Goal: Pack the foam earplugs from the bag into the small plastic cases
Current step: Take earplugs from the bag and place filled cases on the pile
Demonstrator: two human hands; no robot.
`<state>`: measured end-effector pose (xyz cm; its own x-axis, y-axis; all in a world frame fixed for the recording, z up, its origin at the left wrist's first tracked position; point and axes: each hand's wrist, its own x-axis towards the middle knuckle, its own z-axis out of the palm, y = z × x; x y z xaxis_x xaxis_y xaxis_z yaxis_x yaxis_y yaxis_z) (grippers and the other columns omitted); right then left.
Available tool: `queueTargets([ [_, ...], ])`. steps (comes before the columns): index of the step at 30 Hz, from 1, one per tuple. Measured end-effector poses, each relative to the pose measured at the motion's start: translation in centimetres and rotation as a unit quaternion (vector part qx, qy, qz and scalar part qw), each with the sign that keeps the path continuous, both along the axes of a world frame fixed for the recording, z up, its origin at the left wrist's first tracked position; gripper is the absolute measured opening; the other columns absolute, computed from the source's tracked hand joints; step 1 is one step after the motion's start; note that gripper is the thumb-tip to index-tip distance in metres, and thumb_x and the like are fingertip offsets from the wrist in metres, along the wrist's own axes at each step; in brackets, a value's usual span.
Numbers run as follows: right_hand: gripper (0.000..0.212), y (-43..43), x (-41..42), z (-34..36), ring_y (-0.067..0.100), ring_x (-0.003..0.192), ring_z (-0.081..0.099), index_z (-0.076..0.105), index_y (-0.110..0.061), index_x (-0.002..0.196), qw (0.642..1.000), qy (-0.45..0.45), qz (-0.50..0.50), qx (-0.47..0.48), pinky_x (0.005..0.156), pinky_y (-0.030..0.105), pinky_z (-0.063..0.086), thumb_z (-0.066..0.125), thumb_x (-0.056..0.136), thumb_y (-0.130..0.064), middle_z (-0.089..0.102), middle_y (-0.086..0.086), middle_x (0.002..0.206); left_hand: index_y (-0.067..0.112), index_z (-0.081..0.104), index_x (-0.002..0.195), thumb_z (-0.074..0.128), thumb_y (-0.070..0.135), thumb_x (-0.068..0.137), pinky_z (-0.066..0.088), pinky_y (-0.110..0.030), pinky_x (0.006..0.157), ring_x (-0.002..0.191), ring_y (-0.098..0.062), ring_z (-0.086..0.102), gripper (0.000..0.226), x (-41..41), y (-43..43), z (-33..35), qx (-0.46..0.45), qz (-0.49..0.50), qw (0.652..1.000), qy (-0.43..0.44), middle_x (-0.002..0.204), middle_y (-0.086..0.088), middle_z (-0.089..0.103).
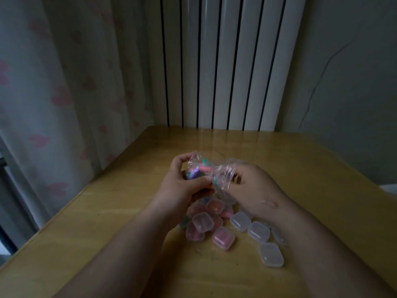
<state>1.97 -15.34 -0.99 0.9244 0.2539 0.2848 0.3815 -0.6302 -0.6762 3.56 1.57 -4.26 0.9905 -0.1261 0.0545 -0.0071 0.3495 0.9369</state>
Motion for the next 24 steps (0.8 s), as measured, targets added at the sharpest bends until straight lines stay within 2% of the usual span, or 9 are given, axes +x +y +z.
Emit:
queueTargets([
  [3, 0.029, 0.6, -0.1, -0.4, 0.029, 0.089, 0.065, 0.069, -0.012, 0.098, 1.000, 0.005, -0.003, -0.024, 0.079, 0.051, 0.055, 0.061, 0.089, -0.038, 0.068, 0.012, 0.099, 0.027, 0.052, 0.124, 0.069, -0.008, 0.079, 0.060, -0.037, 0.077, 0.097, -0.032, 0.072, 0.060, 0.1, 0.0, -0.1, -0.009, 0.001, 1.000, 0.000, 0.120, -0.020, 0.064],
  [6, 0.017, 0.7, 0.2, -0.6, 0.019, 0.083, 0.064, 0.070, -0.018, 0.092, 0.998, -0.033, -0.034, -0.048, 0.075, 0.046, 0.055, 0.058, 0.091, -0.030, 0.066, 0.000, 0.093, 0.025, 0.054, 0.123, 0.070, -0.005, 0.080, 0.059, -0.037, 0.076, 0.094, -0.030, 0.073, 0.055, 0.2, 0.0, -0.2, -0.010, 0.005, 1.000, 0.006, 0.119, -0.019, 0.063],
  [8, 0.013, 0.5, 0.3, -0.7, 0.010, 0.080, 0.061, 0.070, -0.023, 0.091, 0.997, -0.047, -0.049, -0.034, 0.073, 0.039, 0.055, 0.057, 0.092, -0.024, 0.065, -0.008, 0.092, 0.025, 0.055, 0.123, 0.068, -0.002, 0.082, 0.059, -0.037, 0.076, 0.091, -0.028, 0.073, 0.051, 0.2, 0.0, -0.2, -0.020, 0.004, 1.000, 0.014, 0.119, -0.018, 0.062],
  [10, 0.012, 0.2, 0.6, -0.8, 0.007, 0.079, 0.061, 0.069, -0.022, 0.092, 0.996, -0.047, -0.078, -0.008, 0.071, 0.030, 0.054, 0.058, 0.092, -0.019, 0.066, -0.007, 0.093, 0.023, 0.054, 0.123, 0.066, -0.002, 0.085, 0.060, -0.036, 0.075, 0.083, -0.024, 0.073, 0.047, 0.1, 0.0, 0.0, -0.028, 0.012, 0.999, 0.019, 0.119, -0.019, 0.061],
  [13, 0.011, -0.1, 0.8, -0.9, -0.002, 0.077, 0.055, 0.070, -0.020, 0.097, 0.991, -0.068, -0.108, 0.043, 0.061, 0.006, 0.041, 0.061, 0.092, -0.017, 0.064, -0.011, 0.091, 0.020, 0.054, 0.123, 0.064, -0.002, 0.086, 0.059, -0.038, 0.073, 0.077, -0.023, 0.071, 0.045, 0.4, 0.3, 0.0, -0.044, 0.058, 0.997, 0.029, 0.116, -0.021, 0.062],
  [15, 0.015, -0.3, 0.9, -0.9, -0.006, 0.078, 0.052, 0.071, -0.024, 0.103, 0.987, -0.086, -0.117, 0.073, 0.061, 0.003, 0.038, 0.062, 0.092, -0.018, 0.061, -0.014, 0.090, 0.021, 0.056, 0.121, 0.066, 0.004, 0.086, 0.056, -0.038, 0.073, 0.084, -0.024, 0.070, 0.040, 1.1, 0.9, -0.2, -0.009, 0.123, 0.992, 0.036, 0.113, -0.017, 0.065],
  [19, 0.018, -0.4, 1.3, -1.4, -0.001, 0.082, 0.055, 0.071, -0.026, 0.105, 0.984, -0.089, -0.130, 0.089, 0.065, 0.005, 0.037, 0.063, 0.092, -0.018, 0.065, -0.005, 0.096, 0.023, 0.058, 0.119, 0.074, 0.020, 0.084, 0.054, -0.035, 0.071, 0.097, -0.024, 0.067, 0.039, 2.7, 2.6, -1.2, 0.039, 0.219, 0.971, 0.088, 0.112, -0.009, 0.067],
  [21, 0.018, -0.4, 1.4, -1.6, 0.001, 0.081, 0.055, 0.072, -0.026, 0.103, 0.984, -0.086, -0.128, 0.092, 0.065, 0.003, 0.037, 0.064, 0.091, -0.017, 0.065, -0.003, 0.095, 0.018, 0.058, 0.118, 0.076, 0.020, 0.082, 0.057, -0.036, 0.072, 0.090, -0.022, 0.068, 0.040, 3.2, 3.1, -1.7, 0.066, 0.243, 0.962, 0.107, 0.105, -0.009, 0.067],
  [24, 0.018, -0.5, 1.5, -1.8, 0.003, 0.082, 0.057, 0.072, -0.027, 0.103, 0.985, -0.071, -0.128, 0.094, 0.064, 0.003, 0.036, 0.063, 0.091, -0.017, 0.066, -0.003, 0.096, 0.020, 0.060, 0.107, 0.079, 0.021, 0.079, 0.057, -0.036, 0.074, 0.079, -0.021, 0.067, 0.033, 3.9, 3.4, -2.5, 0.226, 0.293, 0.923, 0.101, 0.094, -0.007, 0.069],
])
